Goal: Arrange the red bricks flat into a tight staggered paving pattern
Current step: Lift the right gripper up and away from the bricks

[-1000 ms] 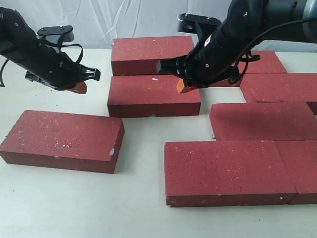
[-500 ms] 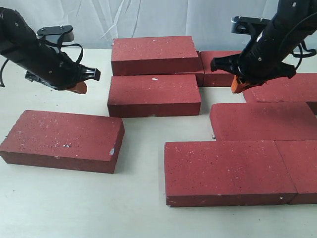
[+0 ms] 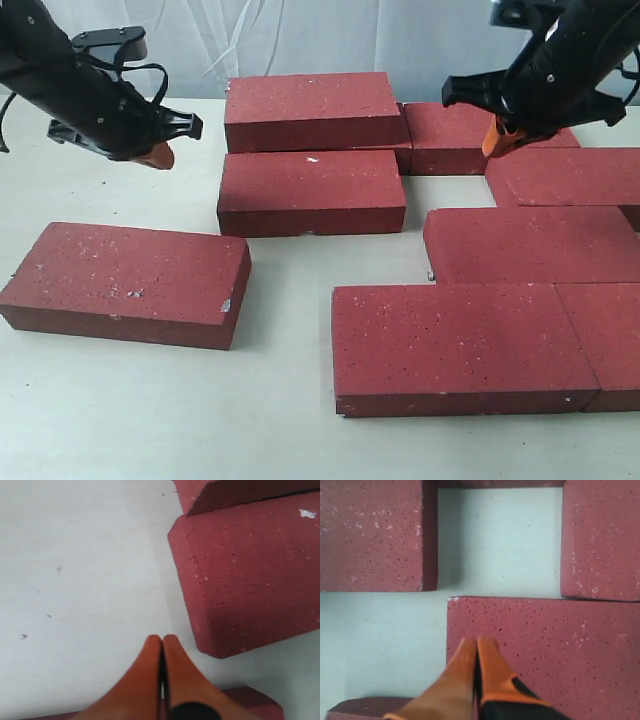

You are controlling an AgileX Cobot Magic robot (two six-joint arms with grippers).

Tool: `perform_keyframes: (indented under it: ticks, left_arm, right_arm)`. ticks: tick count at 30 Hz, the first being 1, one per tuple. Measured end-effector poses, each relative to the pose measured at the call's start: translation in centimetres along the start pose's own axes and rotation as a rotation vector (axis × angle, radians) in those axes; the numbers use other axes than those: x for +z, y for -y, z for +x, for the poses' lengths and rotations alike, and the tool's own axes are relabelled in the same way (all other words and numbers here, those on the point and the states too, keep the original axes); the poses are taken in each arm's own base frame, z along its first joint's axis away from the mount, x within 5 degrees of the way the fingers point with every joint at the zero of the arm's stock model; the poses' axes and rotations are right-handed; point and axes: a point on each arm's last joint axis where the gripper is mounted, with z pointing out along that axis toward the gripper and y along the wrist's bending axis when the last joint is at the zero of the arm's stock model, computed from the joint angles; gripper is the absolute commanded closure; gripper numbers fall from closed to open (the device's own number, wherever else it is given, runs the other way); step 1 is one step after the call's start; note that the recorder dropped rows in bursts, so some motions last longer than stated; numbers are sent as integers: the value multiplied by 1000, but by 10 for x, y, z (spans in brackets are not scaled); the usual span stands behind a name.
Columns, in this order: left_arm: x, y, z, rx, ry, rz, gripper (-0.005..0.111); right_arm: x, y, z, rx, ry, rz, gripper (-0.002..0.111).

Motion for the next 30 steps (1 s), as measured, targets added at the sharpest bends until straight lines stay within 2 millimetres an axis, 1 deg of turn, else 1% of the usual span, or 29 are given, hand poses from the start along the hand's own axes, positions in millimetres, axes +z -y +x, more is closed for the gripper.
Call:
perform_keyframes:
  ticks: [3, 6, 25, 27, 30]
  left_arm:
    - [0, -3, 0, -7, -9, -34, 107]
    - [-1, -4, 0, -5, -10, -48, 107]
    - [0, -4, -2, -11, 10, -49, 107]
    - [4, -5, -3, -14, -6, -47, 107]
    - [18, -6, -4, -33, -60, -34, 107]
  right_arm:
    - [-12, -2, -2, -6, 35, -4, 109]
    - [-16, 1, -1, -28, 40, 23, 109]
    - [-16, 3, -1, -35, 41, 37, 109]
    - [-16, 3, -2, -35, 43, 37, 109]
    - [-16, 3, -2, -35, 47, 37, 109]
